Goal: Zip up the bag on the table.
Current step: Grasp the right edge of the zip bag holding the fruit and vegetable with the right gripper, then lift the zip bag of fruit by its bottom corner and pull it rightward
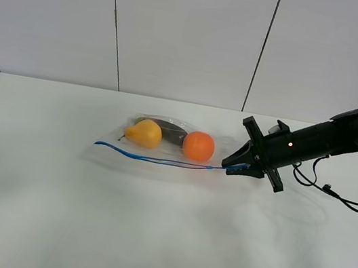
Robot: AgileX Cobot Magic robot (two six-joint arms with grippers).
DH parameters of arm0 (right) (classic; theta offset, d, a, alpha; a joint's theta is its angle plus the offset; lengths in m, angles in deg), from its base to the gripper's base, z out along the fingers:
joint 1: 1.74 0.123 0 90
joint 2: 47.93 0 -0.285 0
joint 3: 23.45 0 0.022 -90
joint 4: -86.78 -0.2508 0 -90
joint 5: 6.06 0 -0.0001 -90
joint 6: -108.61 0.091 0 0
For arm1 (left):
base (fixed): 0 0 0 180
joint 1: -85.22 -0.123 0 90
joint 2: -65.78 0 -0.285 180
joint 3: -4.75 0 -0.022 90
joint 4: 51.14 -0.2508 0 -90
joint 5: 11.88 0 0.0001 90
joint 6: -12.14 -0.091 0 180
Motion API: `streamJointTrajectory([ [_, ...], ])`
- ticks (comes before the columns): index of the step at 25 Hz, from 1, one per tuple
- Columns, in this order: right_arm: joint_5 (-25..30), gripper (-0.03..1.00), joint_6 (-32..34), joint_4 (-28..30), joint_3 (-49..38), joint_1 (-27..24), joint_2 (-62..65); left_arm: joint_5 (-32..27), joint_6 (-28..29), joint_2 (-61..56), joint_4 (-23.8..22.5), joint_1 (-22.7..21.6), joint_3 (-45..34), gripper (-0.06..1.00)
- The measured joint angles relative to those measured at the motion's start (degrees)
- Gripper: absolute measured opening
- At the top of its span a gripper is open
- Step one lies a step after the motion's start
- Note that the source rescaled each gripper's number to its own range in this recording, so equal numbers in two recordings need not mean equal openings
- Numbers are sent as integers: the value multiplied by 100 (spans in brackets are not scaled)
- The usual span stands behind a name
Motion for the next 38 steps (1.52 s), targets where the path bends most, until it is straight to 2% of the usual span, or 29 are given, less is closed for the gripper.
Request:
streamJointTrajectory([
  [5,0,11,0,0,0,0,0,0,0,0,0,0,0,100],
  [13,46,9,-53,0,0,0,0,0,0,0,0,0,0,100],
  [17,92,1,-102,0,0,0,0,0,0,0,0,0,0,100],
  [27,188,0,-208,-6,0,0,0,0,0,0,0,0,0,100],
  [32,455,0,-458,-309,132,0,-10,0,0,0,0,0,0,100],
  [38,589,0,-527,-397,443,0,-10,0,0,0,0,0,0,100],
])
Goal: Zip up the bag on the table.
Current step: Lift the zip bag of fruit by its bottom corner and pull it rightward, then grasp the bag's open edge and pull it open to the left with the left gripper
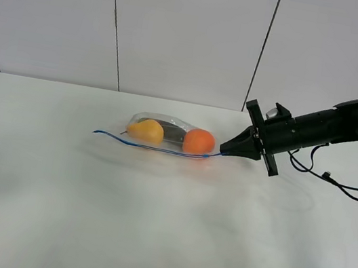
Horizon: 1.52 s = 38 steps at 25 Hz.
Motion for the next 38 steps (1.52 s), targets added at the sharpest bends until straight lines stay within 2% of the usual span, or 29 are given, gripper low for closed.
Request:
streamJointTrajectory([
  [25,-18,0,-4,109,6,0,0,47,0,26,23,0,39,100],
  [31,-31,0,-4,109,17,0,0,742,-34,1433,28,0,928,100],
  [34,-43,0,-4,109,23,0,0,965,-405,2572,28,0,1588,100],
  [36,-43,0,-4,109,23,0,0,1071,-939,3180,28,0,1974,100],
  [38,-43,0,-4,109,23,0,0,1225,-1710,3872,28,0,2318,100],
])
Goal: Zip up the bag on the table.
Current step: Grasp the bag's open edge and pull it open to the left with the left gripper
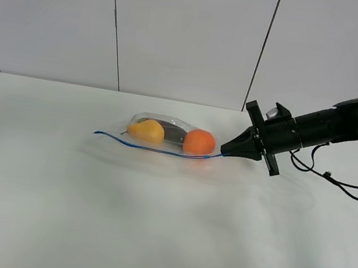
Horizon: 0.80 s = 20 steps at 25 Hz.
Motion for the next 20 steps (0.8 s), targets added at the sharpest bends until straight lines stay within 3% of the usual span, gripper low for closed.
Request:
streamJointTrajectory([
  [6,0,0,0,0,0,0,0,1195,-2457,1556,221,0,378,100],
  [9,0,0,0,0,0,0,0,1851,-3540,2143,929,5,385,100],
  [12,0,0,0,0,0,0,0,2038,-4386,2646,2035,176,385,100],
  [15,0,0,0,0,0,0,0,2265,-4827,3041,2612,713,385,100],
  [20,0,0,0,0,0,0,0,2881,-4925,3684,2780,1894,385,100],
])
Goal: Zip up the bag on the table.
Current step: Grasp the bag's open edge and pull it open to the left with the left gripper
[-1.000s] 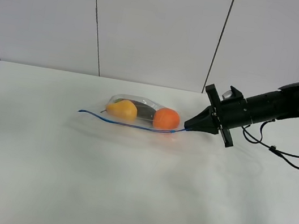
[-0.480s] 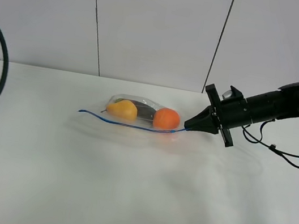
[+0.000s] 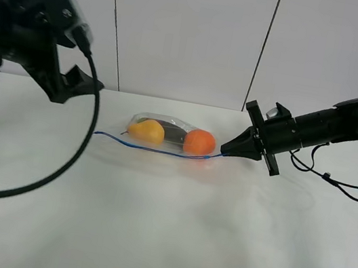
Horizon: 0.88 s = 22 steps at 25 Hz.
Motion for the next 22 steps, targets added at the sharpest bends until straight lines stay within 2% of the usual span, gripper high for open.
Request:
streamJointTrajectory([
  [7,0,0,0,0,0,0,0,951,414,994,18,1491,5,100],
  [13,0,0,0,0,0,0,0,2546,867,2050,18,2615,5,100],
  [17,0,0,0,0,0,0,0,3612,1039,2781,23,3049,5,100],
  [22,0,0,0,5,0,0,0,4632,1078,3540,34,3136,5,100],
])
